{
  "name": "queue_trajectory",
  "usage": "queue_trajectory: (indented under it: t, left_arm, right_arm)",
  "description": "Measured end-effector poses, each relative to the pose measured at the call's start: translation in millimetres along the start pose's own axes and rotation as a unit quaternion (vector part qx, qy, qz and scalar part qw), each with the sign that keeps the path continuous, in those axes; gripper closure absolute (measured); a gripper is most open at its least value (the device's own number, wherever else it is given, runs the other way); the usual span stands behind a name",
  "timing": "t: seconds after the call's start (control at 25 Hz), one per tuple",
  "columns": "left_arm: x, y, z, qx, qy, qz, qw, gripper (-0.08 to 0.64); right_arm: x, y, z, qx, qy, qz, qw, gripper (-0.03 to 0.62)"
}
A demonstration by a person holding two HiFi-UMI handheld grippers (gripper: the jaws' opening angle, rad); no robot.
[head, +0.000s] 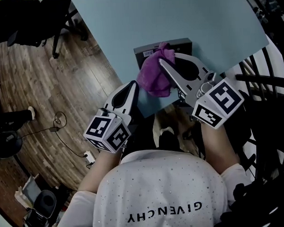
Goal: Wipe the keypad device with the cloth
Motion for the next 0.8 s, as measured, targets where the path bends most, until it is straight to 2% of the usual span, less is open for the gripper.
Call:
queue_trajectory:
  t: [0.36,0.8]
  left_arm:
    - [4.7,1.7,-4.2,0.008,0.008,0.0,0.9999,0.56]
    - [14.6,4.1,-11.4,0.014,0.016,-0.007,0.9998,0.56]
  right_arm:
    - [32.1,-0.8,-35.4,0.014,0.07,0.005,0.997,0.568]
    - [50.2,2.2,-59.0,0.027,0.112,0.017,0.993,0.568]
Point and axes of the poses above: the fingertips, and each gripper's own axes: z forward along the fingers, x to its right, y out of its underside, the point moved 4 cm from there along -z, backward along the fingers, and after that the axes turned 1 degree about x, right-handed, at the moved point
